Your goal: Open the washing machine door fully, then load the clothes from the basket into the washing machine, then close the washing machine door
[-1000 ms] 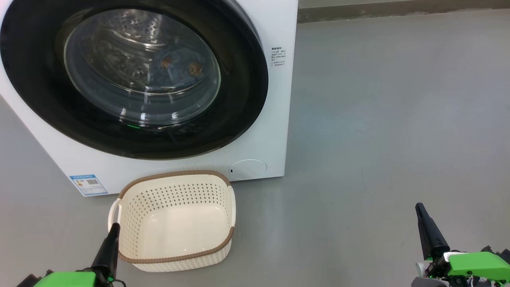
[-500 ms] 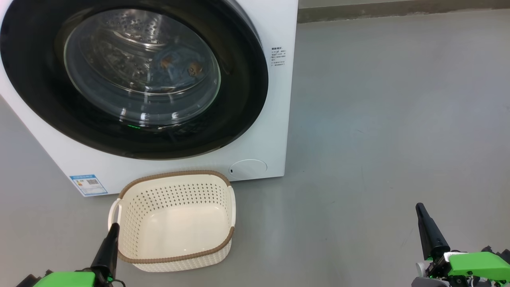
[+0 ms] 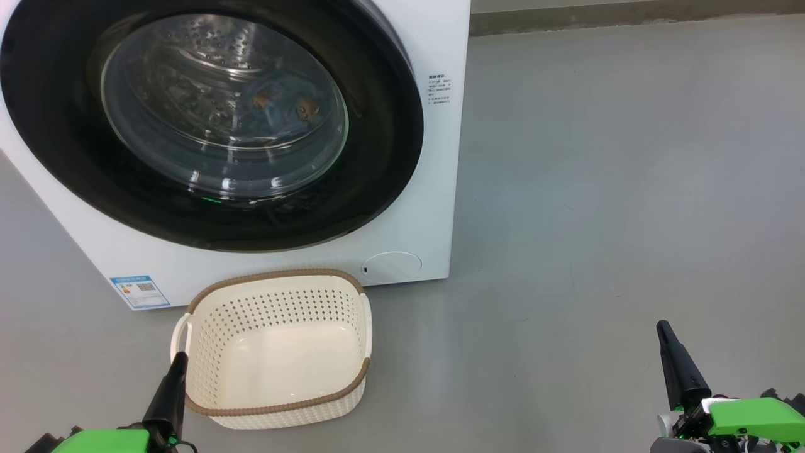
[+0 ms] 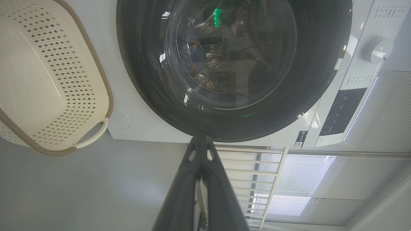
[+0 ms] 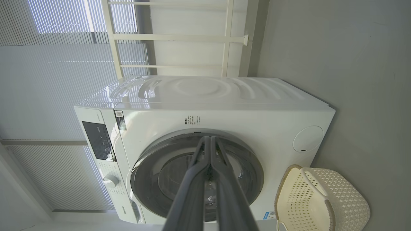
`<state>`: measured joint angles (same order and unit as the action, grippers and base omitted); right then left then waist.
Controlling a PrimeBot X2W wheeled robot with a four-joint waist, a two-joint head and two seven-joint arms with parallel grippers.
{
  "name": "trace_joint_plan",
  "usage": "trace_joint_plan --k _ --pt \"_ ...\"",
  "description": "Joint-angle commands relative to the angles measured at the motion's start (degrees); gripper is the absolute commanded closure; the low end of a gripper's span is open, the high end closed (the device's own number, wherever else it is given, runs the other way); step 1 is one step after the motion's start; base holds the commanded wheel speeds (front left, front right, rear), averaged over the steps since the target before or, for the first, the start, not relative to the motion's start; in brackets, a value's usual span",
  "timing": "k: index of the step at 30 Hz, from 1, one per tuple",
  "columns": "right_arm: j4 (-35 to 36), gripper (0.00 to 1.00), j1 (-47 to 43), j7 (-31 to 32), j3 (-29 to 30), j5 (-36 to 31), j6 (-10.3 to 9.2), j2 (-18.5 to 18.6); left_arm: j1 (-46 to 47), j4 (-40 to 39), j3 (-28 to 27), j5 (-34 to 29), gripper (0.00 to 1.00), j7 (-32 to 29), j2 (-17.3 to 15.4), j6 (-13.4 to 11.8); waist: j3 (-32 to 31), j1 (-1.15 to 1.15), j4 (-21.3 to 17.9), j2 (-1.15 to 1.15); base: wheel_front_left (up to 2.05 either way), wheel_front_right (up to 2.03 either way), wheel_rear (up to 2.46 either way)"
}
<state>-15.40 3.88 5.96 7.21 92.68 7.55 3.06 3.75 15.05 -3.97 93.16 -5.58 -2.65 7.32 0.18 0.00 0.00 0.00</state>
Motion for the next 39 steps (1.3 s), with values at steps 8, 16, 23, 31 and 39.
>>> trace_joint_plan --k 8,16,23,31,39 --pt "1.4 1.00 2.3 0.2 -1.1 -0.2 -0.06 0.1 2.4 -1.0 -2.0 -0.5 1.00 -0.4 -0.7 0.2 0.0 0.00 0.0 0.00 0.00 0.00 0.00" --pt "1.4 1.00 2.3 0.3 -1.0 -0.2 -0.06 0.1 2.4 -1.0 -2.0 -0.6 1.00 -0.5 -0.6 0.2 0.0 0.00 0.0 0.00 0.00 0.00 0.00" --pt "1.4 1.00 2.3 0.3 -1.0 -0.3 -0.06 0.1 2.4 -1.0 -2.1 -0.6 1.00 -0.5 -0.6 0.2 0.0 0.00 0.0 0.00 0.00 0.00 0.00" --pt "1.4 1.00 2.3 0.3 -0.9 -0.3 -0.06 0.0 2.4 -1.0 -2.1 -0.6 1.00 -0.6 -0.6 0.2 0.0 0.00 0.0 0.00 0.00 0.00 0.00" --pt "1.4 1.00 2.3 0.4 -0.9 -0.3 -0.06 0.0 2.4 -1.0 -2.2 -0.7 1.00 -0.6 -0.5 0.2 0.0 0.00 0.0 0.00 0.00 0.00 0.00"
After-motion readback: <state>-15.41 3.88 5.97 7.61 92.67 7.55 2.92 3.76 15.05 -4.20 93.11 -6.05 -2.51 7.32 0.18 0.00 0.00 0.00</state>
